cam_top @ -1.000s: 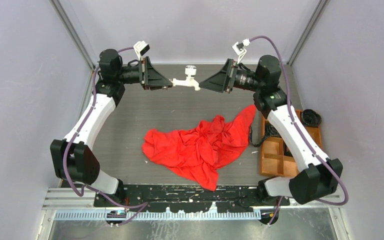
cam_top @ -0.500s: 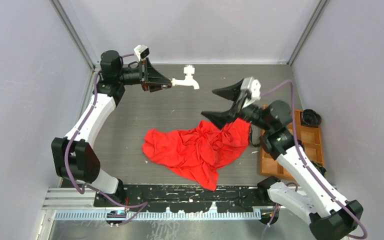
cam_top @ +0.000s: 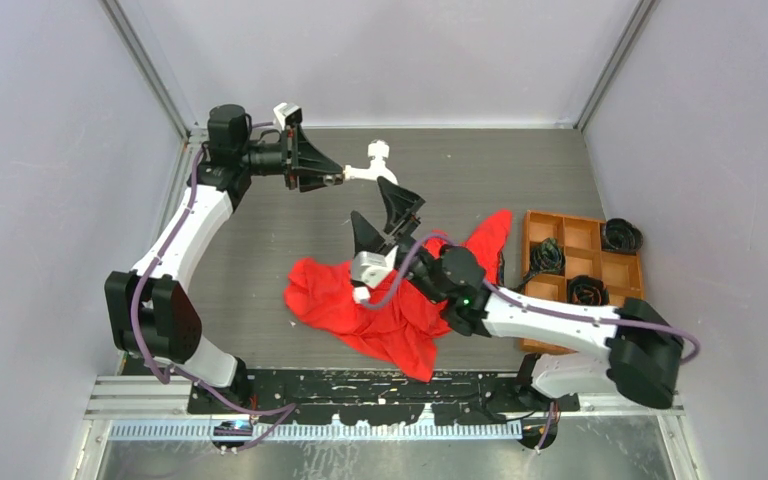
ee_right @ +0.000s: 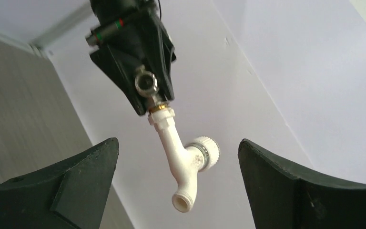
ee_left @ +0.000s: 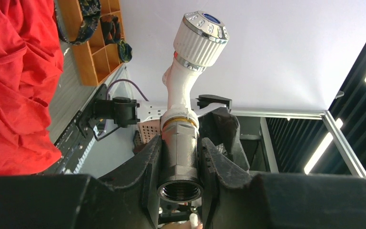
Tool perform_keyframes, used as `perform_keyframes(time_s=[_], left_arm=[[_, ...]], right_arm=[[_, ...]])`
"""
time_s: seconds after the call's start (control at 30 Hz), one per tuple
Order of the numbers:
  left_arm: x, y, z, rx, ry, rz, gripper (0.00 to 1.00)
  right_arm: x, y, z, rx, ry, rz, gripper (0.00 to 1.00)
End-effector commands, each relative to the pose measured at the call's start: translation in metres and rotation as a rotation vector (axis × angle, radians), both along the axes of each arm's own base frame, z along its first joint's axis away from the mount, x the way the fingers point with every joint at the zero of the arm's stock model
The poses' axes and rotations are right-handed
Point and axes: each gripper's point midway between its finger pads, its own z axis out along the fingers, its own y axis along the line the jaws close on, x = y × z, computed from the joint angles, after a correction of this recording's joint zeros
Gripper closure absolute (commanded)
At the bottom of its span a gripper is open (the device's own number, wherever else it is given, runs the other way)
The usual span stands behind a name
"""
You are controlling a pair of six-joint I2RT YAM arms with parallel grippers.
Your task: Install the water faucets
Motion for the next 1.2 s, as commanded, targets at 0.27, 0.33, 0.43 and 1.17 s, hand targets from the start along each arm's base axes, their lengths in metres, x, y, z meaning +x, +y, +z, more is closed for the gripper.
perform_keyframes(time_s=[0.27,0.33,0.43,1.17], left_arm=[[-0.018,0.004,0.026,-0.014,-0.116,-0.035,1.00],[-0.019,0.005,0.025,-0.014,-0.115,-0.040,1.00],[-0.022,0.005,0.025,-0.016,-0.118,-0.050,1.00],[-0.027,0.002,0.035,-0.022,-0.207,-0.092,1.00]], right_arm=[[0.057,-0.025,0.031,-0.098,-0.262,-0.411,0.16],[0.065,-0.028,0.029,-0.115,-0.278,-0.443,0.18],[0.073,-0.023,0.022,-0.151,-0.260,-0.432,0.31],[0.003,0.015,0.011,-0.295,0.954,0.394,0.71]])
